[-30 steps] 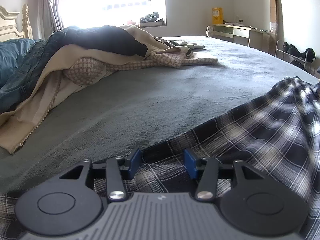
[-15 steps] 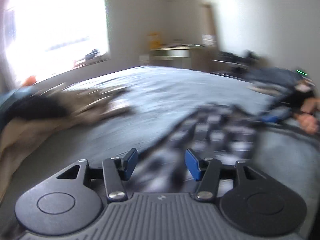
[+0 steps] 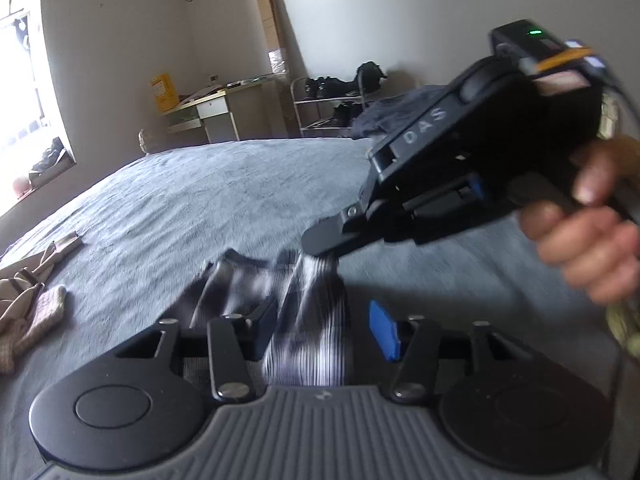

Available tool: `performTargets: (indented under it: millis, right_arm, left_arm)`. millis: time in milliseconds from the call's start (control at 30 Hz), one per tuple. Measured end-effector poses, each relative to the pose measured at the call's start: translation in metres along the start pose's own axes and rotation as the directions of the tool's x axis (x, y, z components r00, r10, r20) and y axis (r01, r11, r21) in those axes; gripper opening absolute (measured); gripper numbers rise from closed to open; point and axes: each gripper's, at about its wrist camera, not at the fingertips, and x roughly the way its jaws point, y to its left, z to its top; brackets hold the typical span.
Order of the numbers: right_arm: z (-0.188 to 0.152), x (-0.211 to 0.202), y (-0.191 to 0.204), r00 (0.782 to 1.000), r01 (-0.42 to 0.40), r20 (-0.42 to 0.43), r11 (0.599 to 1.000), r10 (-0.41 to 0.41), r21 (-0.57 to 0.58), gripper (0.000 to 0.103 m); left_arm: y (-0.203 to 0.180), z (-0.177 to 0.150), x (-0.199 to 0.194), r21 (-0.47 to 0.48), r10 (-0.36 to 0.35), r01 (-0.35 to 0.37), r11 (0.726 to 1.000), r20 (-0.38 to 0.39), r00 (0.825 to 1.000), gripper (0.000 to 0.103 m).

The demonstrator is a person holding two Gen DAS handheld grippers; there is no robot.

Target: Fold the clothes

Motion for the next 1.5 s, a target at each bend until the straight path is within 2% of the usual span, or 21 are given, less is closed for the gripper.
performTargets:
  millis: [67,167,300,367,433,533,633,767,833,867,933,1100,1133,1167,1233,1300,1367,1400,1433,1467,1500]
  right_arm:
    - [0.004,0.004,0.003,1.0,-0.026,-0.002,1.0,0.026,-0.003,0.002]
    - [0.007,0.006,0.004,0.999,-0.044,0.003,0.999,0.044,0.007,0.002]
    - [0.01,0.0,-0.007,0.997,-0.079,0.032,0.995,0.077,0.068,0.007]
    - [0.01,-0.01,-0.02,0.995,-0.084,0.065,0.989,0.077,0.119,0.016]
    - [0.007,-0.016,-0.033,0.996,-0.031,0.087,0.989,0.018,0.147,0.026]
    - [0.003,-0.007,-0.048,0.991,0.121,0.034,0.98,-0.128,0.155,0.026]
    - [-0.001,0.011,-0.051,0.987,0.162,-0.023,0.974,-0.16,0.157,0.026]
    - [-0.002,0.035,-0.037,0.978,0.209,-0.044,0.975,-0.206,0.071,0.027]
    - [-0.007,0.041,-0.027,0.962,0.267,-0.042,0.963,-0.269,-0.044,0.019]
    - [-0.011,0.041,-0.02,0.95,0.303,-0.042,0.944,-0.311,-0.135,0.013]
    - [-0.02,0.036,-0.011,0.925,0.354,-0.032,0.891,-0.378,-0.282,0.01]
    - [-0.032,-0.001,0.001,0.858,0.48,0.036,0.774,-0.513,-0.414,0.011]
    - [-0.033,-0.006,0.004,0.85,0.495,0.049,0.766,-0.524,-0.41,0.015]
    - [-0.033,-0.01,0.008,0.855,0.494,0.051,0.778,-0.516,-0.388,0.019]
    - [-0.034,-0.013,0.014,0.896,0.427,0.027,0.845,-0.443,-0.321,0.019]
    - [-0.036,0.0,0.017,0.924,0.371,0.007,0.894,-0.382,-0.251,0.025]
    - [-0.04,0.015,0.021,0.938,0.342,0.013,0.919,-0.347,-0.198,0.034]
    - [-0.045,0.025,0.024,0.929,0.364,0.023,0.902,-0.369,-0.232,0.037]
    - [-0.051,0.035,0.028,0.918,0.389,0.032,0.879,-0.396,-0.276,0.045]
    - [-0.056,0.045,0.031,0.905,0.413,0.043,0.853,-0.422,-0.319,0.047]
    - [-0.065,0.055,0.033,0.884,0.443,0.043,0.807,-0.465,-0.39,0.047]
  left_arm:
    - [0.008,0.007,0.009,-0.026,-0.002,0.002,1.0,0.0,1.0,0.027]
    - [0.023,0.016,0.016,-0.093,-0.027,0.027,0.995,-0.001,1.0,0.003]
    - [0.039,0.02,0.015,-0.144,-0.021,0.023,0.989,0.016,1.0,0.003]
    - [0.048,0.023,0.008,-0.171,-0.007,0.013,0.985,0.036,0.999,0.003]
    - [0.057,0.028,0.001,-0.194,0.012,0.001,0.981,0.062,0.998,0.003]
    - [0.07,0.04,-0.015,-0.216,0.04,-0.015,0.976,0.113,0.993,0.003]
    - [0.077,0.052,-0.022,-0.229,0.046,-0.013,0.973,0.141,0.989,0.003]
    - [0.078,0.058,-0.023,-0.224,0.057,-0.023,0.974,0.147,0.987,0.003]
    - [0.078,0.06,-0.02,-0.228,0.058,-0.023,0.973,0.149,0.987,0.003]
    - [0.078,0.059,-0.019,-0.232,0.057,-0.021,0.973,0.15,0.987,0.003]
    - [0.08,0.059,-0.018,-0.24,0.056,-0.018,0.971,0.152,0.987,0.003]
    - [0.084,0.057,-0.021,-0.247,0.05,-0.011,0.969,0.153,0.987,0.003]
    - [0.085,0.057,-0.021,-0.247,0.048,-0.009,0.969,0.153,0.987,0.003]
    - [0.085,0.057,-0.021,-0.247,0.05,-0.01,0.969,0.153,0.987,0.003]
    - [0.085,0.058,-0.02,-0.244,0.052,-0.014,0.97,0.148,0.988,0.003]
    - [0.085,0.058,-0.02,-0.249,0.055,-0.017,0.968,0.144,0.988,0.003]
    - [0.085,0.058,-0.021,-0.251,0.056,-0.018,0.968,0.143,0.988,0.003]
    - [0.084,0.057,-0.021,-0.252,0.057,-0.019,0.968,0.142,0.988,0.003]
    - [0.085,0.057,-0.021,-0.258,0.056,-0.018,0.966,0.142,0.988,0.003]
    - [0.085,0.056,-0.021,-0.265,0.055,-0.016,0.964,0.142,0.988,0.003]
    - [0.087,0.055,-0.021,-0.272,0.051,-0.01,0.962,0.144,0.988,0.003]
